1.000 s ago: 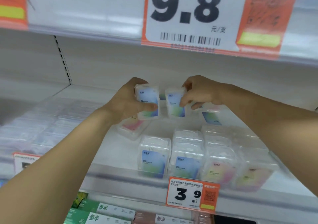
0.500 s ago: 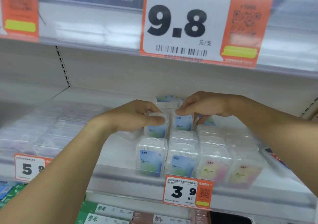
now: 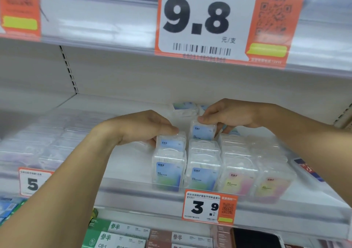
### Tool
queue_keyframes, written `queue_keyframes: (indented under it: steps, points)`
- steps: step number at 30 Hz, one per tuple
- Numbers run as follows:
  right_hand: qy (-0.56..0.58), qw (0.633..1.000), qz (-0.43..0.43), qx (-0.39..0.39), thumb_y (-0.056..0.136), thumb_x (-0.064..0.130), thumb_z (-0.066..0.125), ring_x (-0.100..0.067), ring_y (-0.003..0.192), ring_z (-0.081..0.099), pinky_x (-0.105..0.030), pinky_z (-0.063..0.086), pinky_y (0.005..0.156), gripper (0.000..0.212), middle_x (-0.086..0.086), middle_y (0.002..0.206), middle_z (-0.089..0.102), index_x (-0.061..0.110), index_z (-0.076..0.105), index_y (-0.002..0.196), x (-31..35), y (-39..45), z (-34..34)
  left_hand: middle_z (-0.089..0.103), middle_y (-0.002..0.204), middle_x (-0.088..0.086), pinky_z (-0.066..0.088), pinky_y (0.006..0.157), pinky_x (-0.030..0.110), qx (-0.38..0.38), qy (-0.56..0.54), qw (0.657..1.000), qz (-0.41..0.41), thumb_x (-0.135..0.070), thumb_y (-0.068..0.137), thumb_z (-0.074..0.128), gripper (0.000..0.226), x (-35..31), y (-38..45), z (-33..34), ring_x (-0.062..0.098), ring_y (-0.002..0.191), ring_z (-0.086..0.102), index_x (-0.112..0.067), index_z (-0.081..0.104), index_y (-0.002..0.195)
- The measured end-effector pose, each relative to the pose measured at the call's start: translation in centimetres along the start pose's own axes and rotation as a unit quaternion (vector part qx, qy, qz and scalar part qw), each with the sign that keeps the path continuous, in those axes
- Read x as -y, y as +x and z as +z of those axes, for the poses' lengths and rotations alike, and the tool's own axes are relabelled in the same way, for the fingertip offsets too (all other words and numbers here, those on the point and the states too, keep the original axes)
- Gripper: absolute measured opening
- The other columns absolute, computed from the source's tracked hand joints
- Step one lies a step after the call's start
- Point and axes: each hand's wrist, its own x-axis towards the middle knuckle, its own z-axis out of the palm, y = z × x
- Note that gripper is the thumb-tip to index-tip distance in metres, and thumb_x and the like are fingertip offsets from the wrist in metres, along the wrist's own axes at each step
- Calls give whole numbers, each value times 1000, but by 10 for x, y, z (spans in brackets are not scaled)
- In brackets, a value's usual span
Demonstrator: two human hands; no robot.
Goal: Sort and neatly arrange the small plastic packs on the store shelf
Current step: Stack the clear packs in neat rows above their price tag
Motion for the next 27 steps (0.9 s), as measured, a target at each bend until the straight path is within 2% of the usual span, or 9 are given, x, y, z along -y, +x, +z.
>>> queue_keyframes:
  steps: [2, 4, 8, 12, 15, 18, 21, 25, 27]
  points:
    - [3, 1000, -3, 8, 88, 45, 68, -14, 80, 68, -21, 50, 65, 37, 0, 92, 75, 12, 71, 106, 1, -1, 0, 76, 97, 1, 50, 98, 34, 14, 5, 1000, 3, -38, 92, 58, 29, -2, -2, 0, 23, 102, 68, -16, 76, 96]
    - [-2, 1000, -9, 17, 87, 43, 70, -12, 74, 65, -21, 50, 65, 30, 7, 78, 71, 15, 72, 99, 1, -2, 0, 76, 95, 0, 51, 94, 30, 20, 13, 1000, 3, -38, 92, 59, 28, -5, -4, 1, 22, 99, 68, -17, 76, 93]
    - [-1, 1000, -12, 28, 87, 42, 71, -8, 65, 58, -21, 48, 65, 20, 19, 59, 62, 22, 71, 86, 2, -1, 1, 76, 91, -5, 50, 95, 30, 29, 32, 999, 6, -41, 90, 60, 24, -9, -7, 3, 15, 92, 69, -24, 76, 88]
    - [-27, 997, -11, 70, 84, 45, 72, -12, 75, 55, -26, 46, 75, 23, 14, 69, 63, 22, 73, 88, 8, -7, 2, 75, 90, -5, 49, 100, 36, 34, 32, 999, 10, -44, 89, 61, 25, -7, -7, 4, 14, 90, 67, -24, 76, 89]
    - [-43, 994, -8, 97, 86, 42, 70, -10, 80, 56, -24, 45, 77, 27, 9, 81, 65, 18, 73, 99, 12, -12, 3, 76, 94, -2, 49, 99, 35, 41, 31, 999, 14, -54, 82, 62, 35, -4, -9, 2, 16, 93, 68, -23, 76, 92]
    - [-31, 993, -2, 116, 90, 37, 67, -9, 84, 58, -22, 46, 79, 31, 6, 93, 67, 14, 72, 110, 12, -13, 2, 76, 95, -1, 49, 94, 29, 47, 26, 998, 18, -48, 87, 64, 33, -4, -10, 1, 13, 92, 69, -19, 76, 96]
    - [-35, 992, -3, 118, 90, 36, 67, -9, 87, 57, -21, 47, 79, 34, 4, 97, 66, 13, 71, 114, 10, -11, 2, 76, 96, -1, 50, 95, 30, 45, 22, 999, 20, -46, 88, 64, 32, -4, -10, 1, 14, 93, 70, -18, 76, 97]
    - [-27, 988, 14, 154, 80, 46, 68, -12, 91, 61, -27, 50, 86, 49, 2, 100, 70, 13, 71, 115, 11, -10, -1, 76, 99, 0, 51, 95, 29, 48, 20, 999, 10, -47, 91, 58, 35, -4, -11, 1, 18, 99, 70, -17, 76, 100]
    - [7, 988, 35, 149, 76, 54, 65, -15, 94, 66, -33, 52, 93, 57, -2, 105, 73, 13, 71, 115, 12, -5, -6, 76, 98, 3, 54, 91, 31, 4, -22, 1000, 15, -45, 92, 56, 35, -4, -9, 0, 19, 95, 71, -17, 75, 100]
